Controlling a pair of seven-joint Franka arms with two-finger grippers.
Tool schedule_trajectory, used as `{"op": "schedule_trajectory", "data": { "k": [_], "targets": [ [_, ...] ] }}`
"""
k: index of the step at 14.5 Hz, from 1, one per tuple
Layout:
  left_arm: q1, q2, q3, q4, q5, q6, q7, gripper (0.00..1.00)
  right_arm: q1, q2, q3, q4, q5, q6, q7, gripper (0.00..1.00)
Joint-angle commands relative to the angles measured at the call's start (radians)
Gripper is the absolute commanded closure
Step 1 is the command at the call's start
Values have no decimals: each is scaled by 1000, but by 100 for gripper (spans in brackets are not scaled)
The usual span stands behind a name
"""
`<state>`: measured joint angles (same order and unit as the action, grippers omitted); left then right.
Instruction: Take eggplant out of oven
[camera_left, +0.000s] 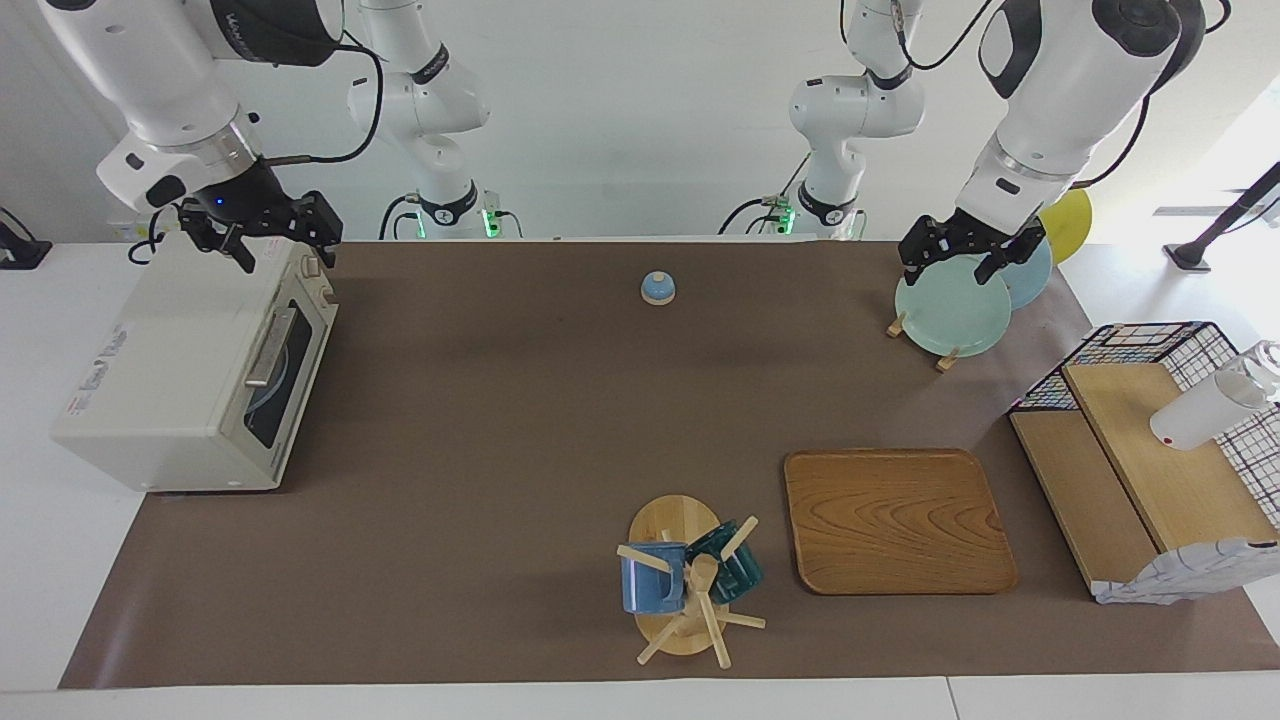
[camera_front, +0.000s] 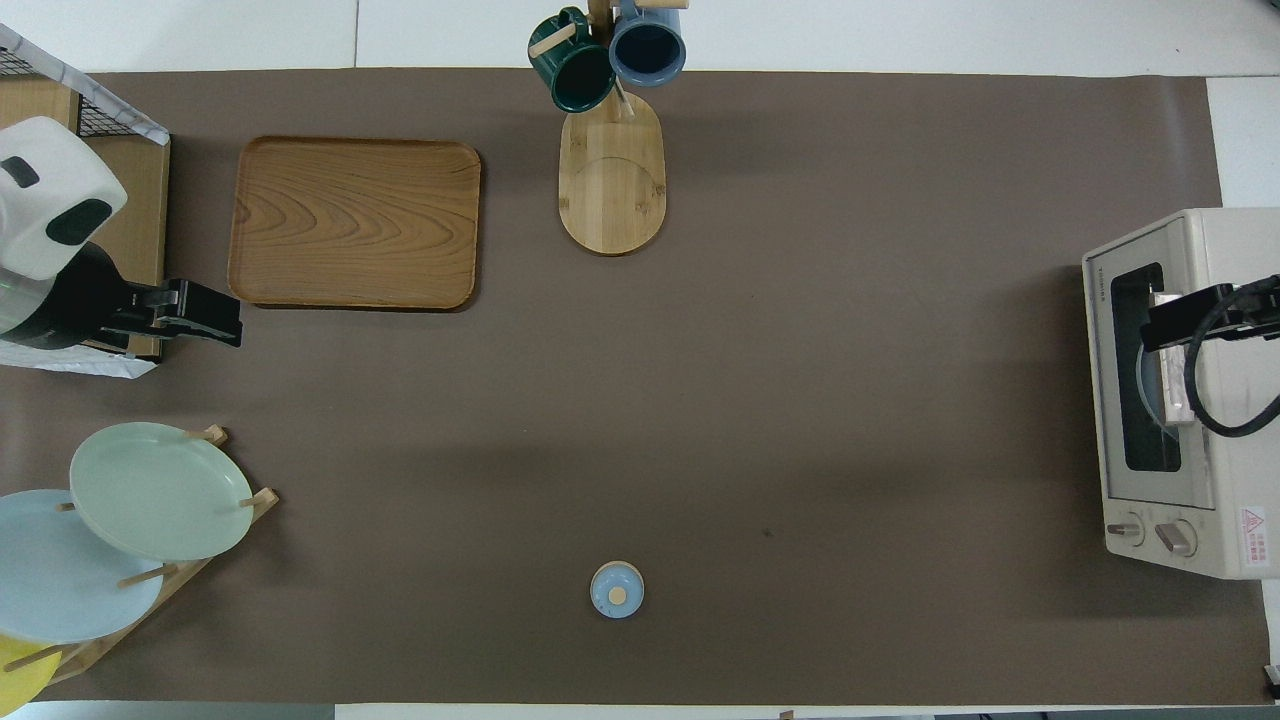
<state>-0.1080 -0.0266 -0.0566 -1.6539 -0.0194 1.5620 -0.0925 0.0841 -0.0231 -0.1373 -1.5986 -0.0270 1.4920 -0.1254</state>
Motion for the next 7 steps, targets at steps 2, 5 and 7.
{"op": "schedule_trajectory", "data": {
  "k": [2,5,7],
  "targets": [
    [14,-6,-6,-1,-10,-5,3,0,-10,-17,7,-21,7,14,21,0],
    [14,-6,-6,-1,-10,-5,3,0,-9,-18,7,-23,7,13,21,0],
    [14,-6,-6,-1,-10,-5,3,0,-7,-18,8,-21,7,10,0,0]
  ]
}}
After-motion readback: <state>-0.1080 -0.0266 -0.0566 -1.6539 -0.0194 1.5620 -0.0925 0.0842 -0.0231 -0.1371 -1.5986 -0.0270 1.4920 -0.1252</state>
